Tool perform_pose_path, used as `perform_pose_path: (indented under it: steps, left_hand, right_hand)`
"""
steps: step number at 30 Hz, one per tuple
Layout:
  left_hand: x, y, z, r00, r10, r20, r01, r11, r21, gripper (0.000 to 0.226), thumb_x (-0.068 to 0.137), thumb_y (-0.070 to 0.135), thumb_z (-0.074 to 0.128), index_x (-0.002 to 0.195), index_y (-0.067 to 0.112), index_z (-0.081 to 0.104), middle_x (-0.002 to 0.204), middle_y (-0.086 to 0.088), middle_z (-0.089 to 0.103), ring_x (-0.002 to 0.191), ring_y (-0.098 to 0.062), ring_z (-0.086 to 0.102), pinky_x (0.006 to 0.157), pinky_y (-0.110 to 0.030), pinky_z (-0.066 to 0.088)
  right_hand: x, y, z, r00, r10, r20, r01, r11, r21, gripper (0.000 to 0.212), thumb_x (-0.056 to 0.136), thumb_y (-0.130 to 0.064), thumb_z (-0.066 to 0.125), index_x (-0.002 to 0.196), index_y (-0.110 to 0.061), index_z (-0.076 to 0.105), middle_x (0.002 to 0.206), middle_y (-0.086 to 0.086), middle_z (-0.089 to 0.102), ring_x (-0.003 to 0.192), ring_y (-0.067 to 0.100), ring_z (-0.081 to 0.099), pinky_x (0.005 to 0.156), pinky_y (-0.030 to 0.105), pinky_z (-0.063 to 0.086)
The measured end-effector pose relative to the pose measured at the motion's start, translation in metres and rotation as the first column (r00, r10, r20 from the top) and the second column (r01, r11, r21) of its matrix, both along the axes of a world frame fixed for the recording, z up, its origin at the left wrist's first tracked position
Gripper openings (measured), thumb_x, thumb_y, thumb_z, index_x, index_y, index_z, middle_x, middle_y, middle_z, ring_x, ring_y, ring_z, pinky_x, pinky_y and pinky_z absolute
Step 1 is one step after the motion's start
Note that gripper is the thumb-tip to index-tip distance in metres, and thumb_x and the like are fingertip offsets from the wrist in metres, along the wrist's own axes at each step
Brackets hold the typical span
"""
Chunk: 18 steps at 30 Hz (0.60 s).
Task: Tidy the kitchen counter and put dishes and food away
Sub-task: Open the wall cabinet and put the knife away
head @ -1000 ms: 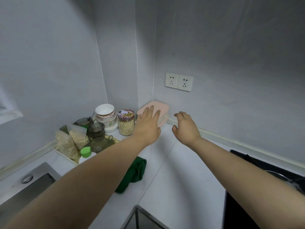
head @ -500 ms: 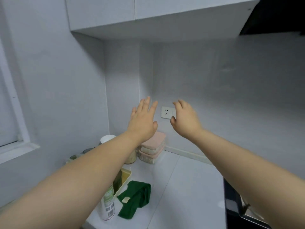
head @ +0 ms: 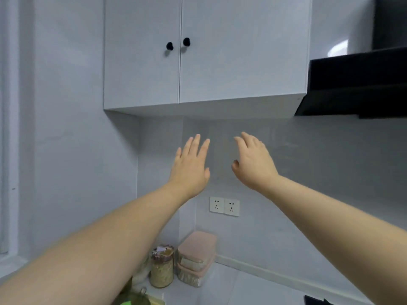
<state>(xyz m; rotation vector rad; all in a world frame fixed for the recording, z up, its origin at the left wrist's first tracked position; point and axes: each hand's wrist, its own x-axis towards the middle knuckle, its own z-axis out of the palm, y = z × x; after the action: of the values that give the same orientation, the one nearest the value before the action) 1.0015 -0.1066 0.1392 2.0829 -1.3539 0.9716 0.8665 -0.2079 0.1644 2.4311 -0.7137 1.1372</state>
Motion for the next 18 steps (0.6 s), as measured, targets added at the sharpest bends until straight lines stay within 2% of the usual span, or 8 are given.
perform_pose_path:
  steps: [7,13,18]
  left_hand:
    - [0.022,-0.013,0.07,0.991,0.05,0.122,-0.04,0.996,-0.082,0.075,0.094,0.028,0.045,0.152,0.019,-0.002,0.159,-0.004,-0.009,0.147,-0.02,-0.006,0.118,-0.042,0.004]
    - [0.03,-0.032,0.11,0.991,0.017,0.135,0.001,0.991,-0.135,0.073,0.094,0.026,0.044,0.152,0.019,0.0,0.16,-0.004,-0.007,0.147,-0.02,-0.005,0.12,-0.043,0.006]
    - [0.027,-0.056,0.134,0.99,0.009,0.141,0.014,0.987,-0.163,0.072,0.095,0.027,0.043,0.152,0.019,0.0,0.16,-0.005,-0.006,0.147,-0.021,-0.004,0.12,-0.043,0.006]
  right_hand:
    - [0.009,-0.017,0.067,0.998,0.003,0.058,0.005,0.991,-0.133,0.065,0.086,-0.017,0.048,0.145,-0.007,0.025,0.155,0.014,0.018,0.143,0.028,0.015,0.117,0.04,0.014]
    - [0.018,-0.038,0.11,0.997,-0.036,0.069,0.051,0.971,-0.235,0.063,0.086,-0.016,0.046,0.144,-0.009,0.024,0.156,0.014,0.014,0.144,0.028,0.01,0.118,0.042,0.009]
    - [0.021,-0.057,0.137,0.991,-0.078,0.11,0.101,0.968,-0.229,0.063,0.087,-0.018,0.046,0.144,-0.009,0.022,0.156,0.014,0.013,0.145,0.028,0.008,0.118,0.044,0.008]
